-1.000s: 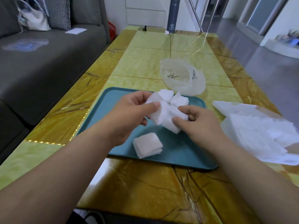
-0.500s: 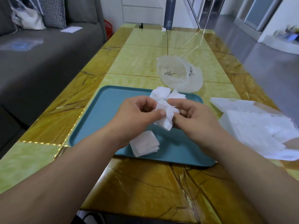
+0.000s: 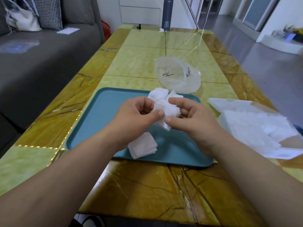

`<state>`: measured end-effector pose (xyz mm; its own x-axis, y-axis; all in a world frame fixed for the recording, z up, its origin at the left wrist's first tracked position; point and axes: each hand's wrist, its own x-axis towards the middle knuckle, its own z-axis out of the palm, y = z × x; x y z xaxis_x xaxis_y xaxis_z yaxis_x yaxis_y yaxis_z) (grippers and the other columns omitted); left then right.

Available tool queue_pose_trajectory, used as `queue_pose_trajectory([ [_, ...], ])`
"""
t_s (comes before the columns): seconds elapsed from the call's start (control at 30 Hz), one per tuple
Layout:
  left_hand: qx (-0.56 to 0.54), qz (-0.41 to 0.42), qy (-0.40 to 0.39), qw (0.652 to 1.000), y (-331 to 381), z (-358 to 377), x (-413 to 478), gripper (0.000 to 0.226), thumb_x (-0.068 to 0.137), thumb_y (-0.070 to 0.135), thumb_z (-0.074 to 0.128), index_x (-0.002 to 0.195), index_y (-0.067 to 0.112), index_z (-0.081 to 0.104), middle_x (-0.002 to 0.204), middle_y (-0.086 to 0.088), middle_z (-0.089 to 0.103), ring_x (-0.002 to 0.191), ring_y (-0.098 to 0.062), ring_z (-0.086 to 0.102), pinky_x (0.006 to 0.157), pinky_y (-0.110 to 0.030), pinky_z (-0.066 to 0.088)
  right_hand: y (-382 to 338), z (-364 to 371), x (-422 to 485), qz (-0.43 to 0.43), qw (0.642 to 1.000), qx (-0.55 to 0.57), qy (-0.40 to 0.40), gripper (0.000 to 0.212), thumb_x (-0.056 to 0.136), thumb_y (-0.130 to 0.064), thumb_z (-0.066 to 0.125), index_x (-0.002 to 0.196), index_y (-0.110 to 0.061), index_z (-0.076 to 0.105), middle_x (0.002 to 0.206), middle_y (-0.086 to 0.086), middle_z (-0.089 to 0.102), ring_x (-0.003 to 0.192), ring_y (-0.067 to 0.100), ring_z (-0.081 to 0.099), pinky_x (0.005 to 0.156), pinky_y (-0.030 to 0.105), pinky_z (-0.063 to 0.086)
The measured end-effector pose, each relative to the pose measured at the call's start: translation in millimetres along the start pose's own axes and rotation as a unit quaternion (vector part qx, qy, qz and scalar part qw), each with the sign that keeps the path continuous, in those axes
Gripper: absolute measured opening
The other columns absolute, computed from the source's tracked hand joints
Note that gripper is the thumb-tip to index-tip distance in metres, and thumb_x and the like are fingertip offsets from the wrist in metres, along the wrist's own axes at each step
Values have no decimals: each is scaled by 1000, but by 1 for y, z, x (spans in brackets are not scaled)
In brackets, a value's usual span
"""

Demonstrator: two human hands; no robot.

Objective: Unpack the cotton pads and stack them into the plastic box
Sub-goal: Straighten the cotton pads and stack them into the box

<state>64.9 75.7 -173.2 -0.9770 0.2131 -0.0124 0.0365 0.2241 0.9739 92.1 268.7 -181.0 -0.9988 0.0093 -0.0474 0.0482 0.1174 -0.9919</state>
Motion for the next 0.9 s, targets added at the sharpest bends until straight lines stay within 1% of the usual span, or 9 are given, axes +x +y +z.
queue_pose_trajectory([
  [0.13, 38, 10, 22, 999, -3, 1, 2, 18, 84, 23, 84, 96, 20, 71, 80, 6, 71, 66, -6, 60, 62, -20, 48, 0, -3, 0, -8, 999, -32, 13, 51, 88, 3, 74, 134, -18, 65, 112, 8, 78, 103, 25, 74, 94, 38, 60],
  [0.23, 160, 26, 20, 987, -6, 1, 4, 44, 78, 34, 88, 115, 36, 64, 86, 6, 67, 67, -4, 56, 65, -19, 45, -2, -4, -1, -28, 993, -110, 13, 53, 88, 10, 67, 128, -25, 68, 110, -1, 78, 100, 13, 74, 93, 29, 57],
  [0.27, 182, 33, 2, 983, -6, 2, 3, 44, 78, 35, 87, 116, 39, 64, 83, 7, 65, 65, -3, 55, 64, -19, 44, -4, -4, -2, -32, 991, -129, 10, 53, 88, 11, 66, 125, -28, 68, 111, -5, 78, 101, 9, 74, 93, 24, 57],
  [0.4, 225, 53, -36, 972, -12, 10, 3, 14, 82, 27, 82, 89, 28, 70, 62, 11, 59, 52, -1, 48, 56, -25, 40, -1, -3, -6, -33, 983, -183, 12, 53, 87, 9, 68, 121, -32, 68, 113, -15, 73, 104, 0, 70, 93, 13, 51],
  [0.57, 260, 21, -33, 965, -13, 17, 4, 18, 78, 32, 85, 86, 28, 68, 61, 12, 63, 49, 1, 50, 55, -24, 39, 8, -6, -5, 11, 982, -177, 71, 51, 87, -3, 75, 137, -14, 65, 122, -4, 73, 109, 5, 70, 105, 25, 52],
  [0.67, 253, 12, -35, 967, -10, 17, 4, 21, 76, 32, 86, 89, 28, 70, 57, 14, 61, 46, 2, 48, 53, -23, 37, 8, -4, -7, 26, 983, -162, 82, 50, 89, -2, 72, 138, -11, 65, 122, -1, 75, 110, 5, 70, 104, 25, 53],
  [0.77, 254, 11, -33, 967, -10, 17, 4, 19, 76, 31, 85, 89, 27, 71, 53, 16, 57, 46, 2, 48, 48, -18, 34, 8, 0, -9, 38, 985, -146, 88, 50, 92, -1, 68, 141, -11, 62, 128, 0, 73, 115, 3, 67, 95, 8, 50],
  [0.83, 257, 13, -30, 966, -11, 19, 5, 17, 77, 31, 84, 88, 27, 71, 52, 17, 56, 46, 1, 47, 49, -20, 34, 7, 3, -11, 40, 984, -152, 88, 50, 94, -1, 64, 143, -11, 60, 131, 0, 71, 118, 2, 64, 86, -3, 43],
  [0.9, 269, 14, -27, 963, -12, 20, 5, 16, 79, 34, 82, 89, 28, 71, 50, 21, 54, 47, 1, 48, 52, -23, 33, 6, 7, -12, 39, 982, -158, 92, 51, 95, -1, 62, 145, -13, 59, 133, -1, 70, 120, 3, 63, 82, -7, 38],
])
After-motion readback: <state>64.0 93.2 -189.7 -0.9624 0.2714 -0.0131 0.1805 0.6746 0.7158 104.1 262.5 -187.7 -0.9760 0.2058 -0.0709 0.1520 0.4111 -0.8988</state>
